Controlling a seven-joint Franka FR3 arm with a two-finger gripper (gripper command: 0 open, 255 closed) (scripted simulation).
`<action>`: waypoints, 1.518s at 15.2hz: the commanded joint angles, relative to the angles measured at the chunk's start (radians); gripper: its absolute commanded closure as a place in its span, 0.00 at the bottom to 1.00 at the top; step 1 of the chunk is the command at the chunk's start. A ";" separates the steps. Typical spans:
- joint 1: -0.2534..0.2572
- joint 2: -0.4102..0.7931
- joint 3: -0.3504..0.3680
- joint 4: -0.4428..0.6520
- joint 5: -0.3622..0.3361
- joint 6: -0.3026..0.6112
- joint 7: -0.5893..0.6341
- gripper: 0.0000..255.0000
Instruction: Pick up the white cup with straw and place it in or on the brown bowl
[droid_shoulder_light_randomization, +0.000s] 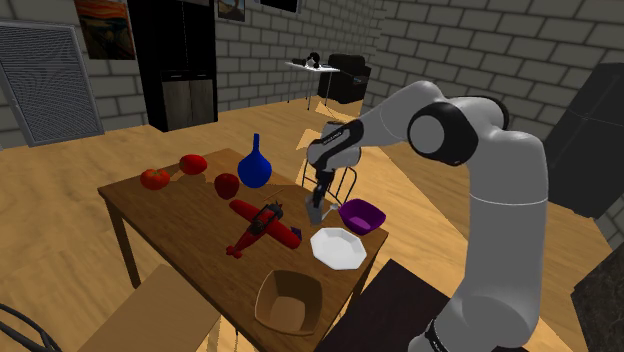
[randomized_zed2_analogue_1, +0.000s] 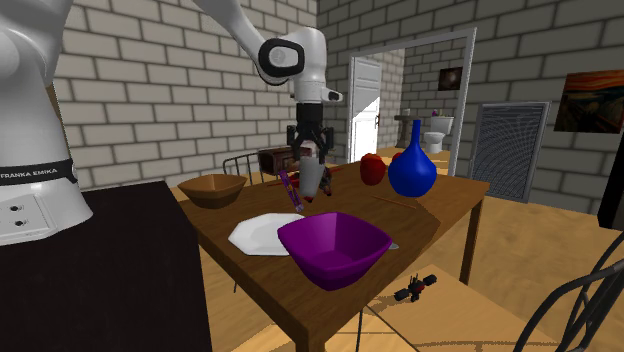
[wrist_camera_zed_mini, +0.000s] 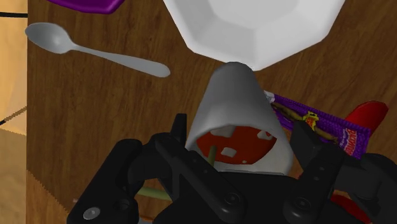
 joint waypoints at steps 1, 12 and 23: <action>0.003 -0.017 -0.004 0.003 -0.007 -0.019 0.004 1.00; 0.017 -0.108 -0.024 0.035 -0.047 -0.138 0.031 1.00; 0.143 -0.377 0.014 -0.272 -0.147 -0.083 0.241 1.00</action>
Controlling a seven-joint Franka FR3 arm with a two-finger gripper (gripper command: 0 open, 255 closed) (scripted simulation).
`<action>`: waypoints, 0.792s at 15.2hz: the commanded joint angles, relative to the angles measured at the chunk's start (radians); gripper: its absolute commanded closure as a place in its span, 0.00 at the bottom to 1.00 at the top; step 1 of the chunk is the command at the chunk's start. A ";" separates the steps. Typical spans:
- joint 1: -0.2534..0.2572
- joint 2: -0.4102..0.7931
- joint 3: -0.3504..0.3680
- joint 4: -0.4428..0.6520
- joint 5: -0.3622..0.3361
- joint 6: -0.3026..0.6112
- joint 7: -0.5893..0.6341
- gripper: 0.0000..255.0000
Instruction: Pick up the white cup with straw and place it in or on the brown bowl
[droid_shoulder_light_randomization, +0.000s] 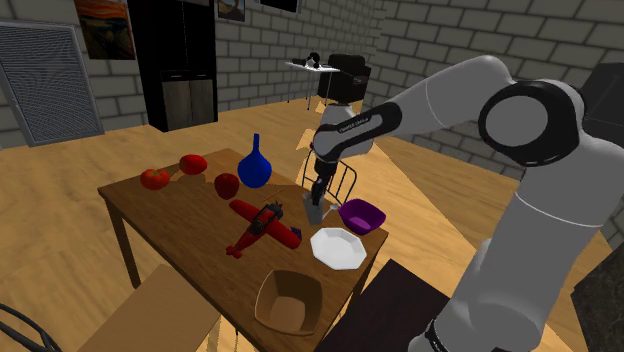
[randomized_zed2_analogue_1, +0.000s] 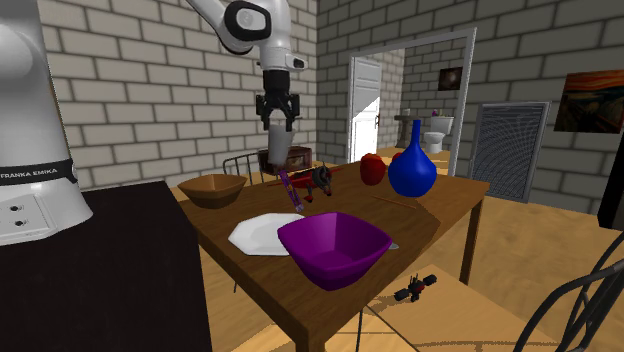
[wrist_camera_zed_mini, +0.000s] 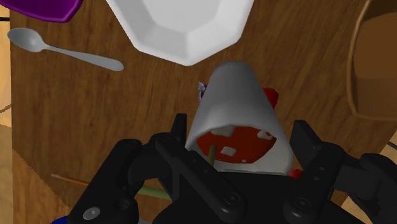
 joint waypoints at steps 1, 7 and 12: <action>0.024 -0.058 0.015 -0.074 -0.021 0.019 0.052 1.00; 0.084 -0.205 0.084 -0.225 -0.059 0.028 0.208 1.00; 0.134 -0.310 0.159 -0.321 -0.061 0.021 0.336 1.00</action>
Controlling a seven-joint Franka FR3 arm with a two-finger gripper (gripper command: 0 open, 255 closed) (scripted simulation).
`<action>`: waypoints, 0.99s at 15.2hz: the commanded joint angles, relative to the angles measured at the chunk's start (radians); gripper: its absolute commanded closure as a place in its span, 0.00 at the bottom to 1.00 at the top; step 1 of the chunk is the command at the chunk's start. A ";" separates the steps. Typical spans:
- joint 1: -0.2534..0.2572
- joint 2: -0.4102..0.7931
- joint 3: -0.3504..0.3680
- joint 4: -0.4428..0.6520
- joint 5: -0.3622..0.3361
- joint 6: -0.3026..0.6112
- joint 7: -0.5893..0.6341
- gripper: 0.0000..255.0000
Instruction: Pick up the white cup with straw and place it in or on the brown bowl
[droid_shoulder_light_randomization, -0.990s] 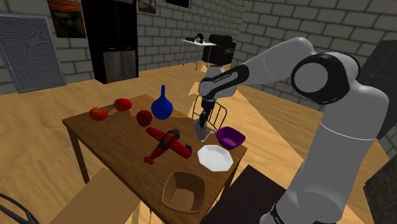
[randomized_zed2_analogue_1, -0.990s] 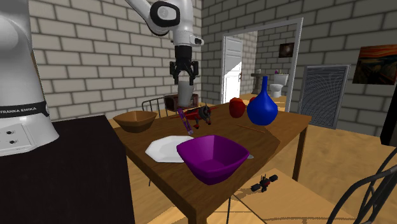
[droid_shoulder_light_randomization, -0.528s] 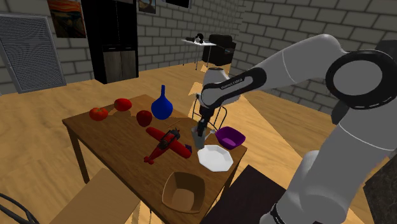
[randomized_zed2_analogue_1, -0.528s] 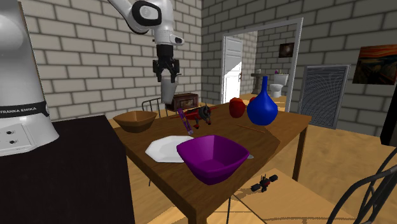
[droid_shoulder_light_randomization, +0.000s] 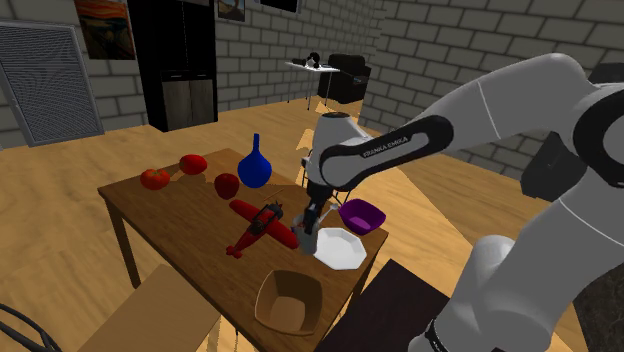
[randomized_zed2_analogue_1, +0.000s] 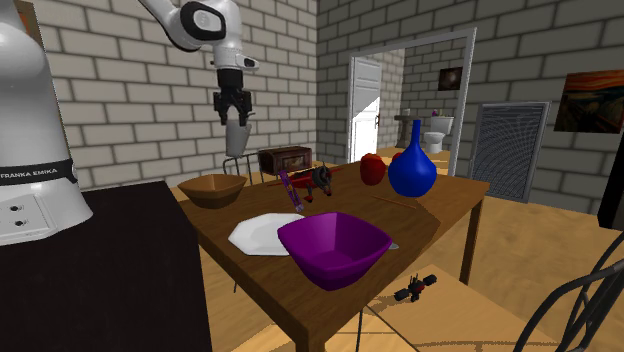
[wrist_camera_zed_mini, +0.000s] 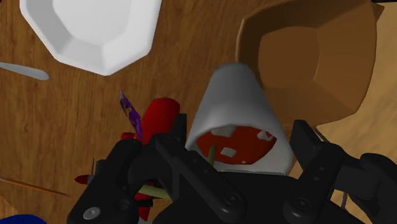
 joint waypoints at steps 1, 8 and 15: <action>0.020 -0.044 0.031 -0.040 0.002 -0.002 0.051 1.00; 0.105 -0.148 0.153 -0.118 0.044 -0.028 0.227 1.00; 0.120 -0.102 0.176 -0.164 0.055 0.065 0.255 1.00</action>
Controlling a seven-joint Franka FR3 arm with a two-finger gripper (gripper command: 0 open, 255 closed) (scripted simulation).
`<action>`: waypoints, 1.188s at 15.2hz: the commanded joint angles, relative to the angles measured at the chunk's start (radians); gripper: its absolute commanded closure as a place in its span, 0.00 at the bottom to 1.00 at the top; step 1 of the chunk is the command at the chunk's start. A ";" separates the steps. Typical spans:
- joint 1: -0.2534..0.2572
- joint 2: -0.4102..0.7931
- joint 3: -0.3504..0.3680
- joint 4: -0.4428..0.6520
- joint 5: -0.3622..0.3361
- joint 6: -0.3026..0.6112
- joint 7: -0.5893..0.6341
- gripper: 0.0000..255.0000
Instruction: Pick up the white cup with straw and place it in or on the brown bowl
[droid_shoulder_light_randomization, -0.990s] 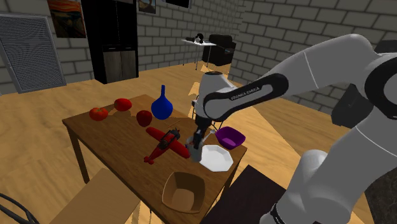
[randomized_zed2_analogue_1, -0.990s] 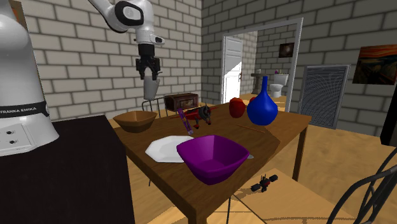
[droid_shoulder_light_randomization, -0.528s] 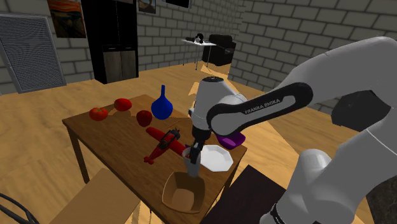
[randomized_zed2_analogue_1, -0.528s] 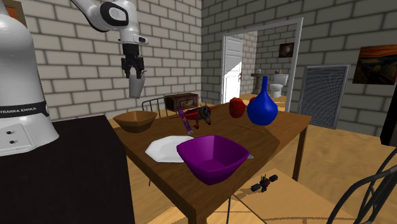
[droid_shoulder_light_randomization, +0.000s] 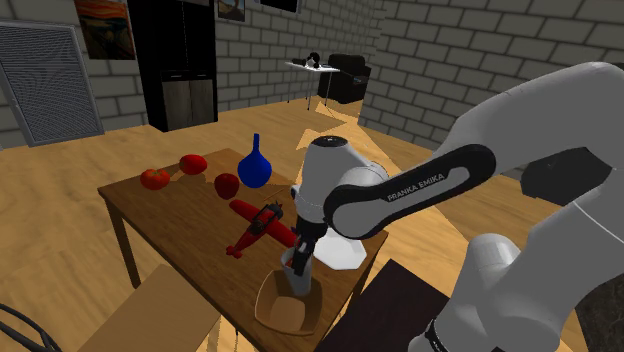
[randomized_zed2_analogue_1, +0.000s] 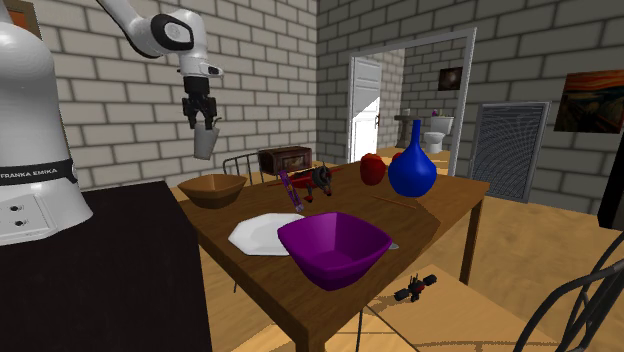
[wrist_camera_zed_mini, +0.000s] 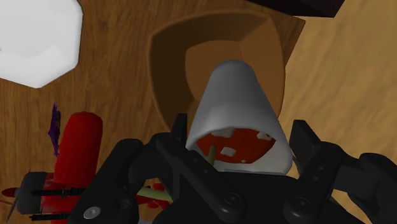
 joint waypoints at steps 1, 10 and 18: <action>-0.001 0.020 -0.001 -0.012 0.000 0.033 -0.002 1.00; -0.001 0.132 0.002 -0.051 -0.001 0.184 -0.002 1.00; -0.002 0.192 0.002 -0.062 -0.002 0.255 -0.001 1.00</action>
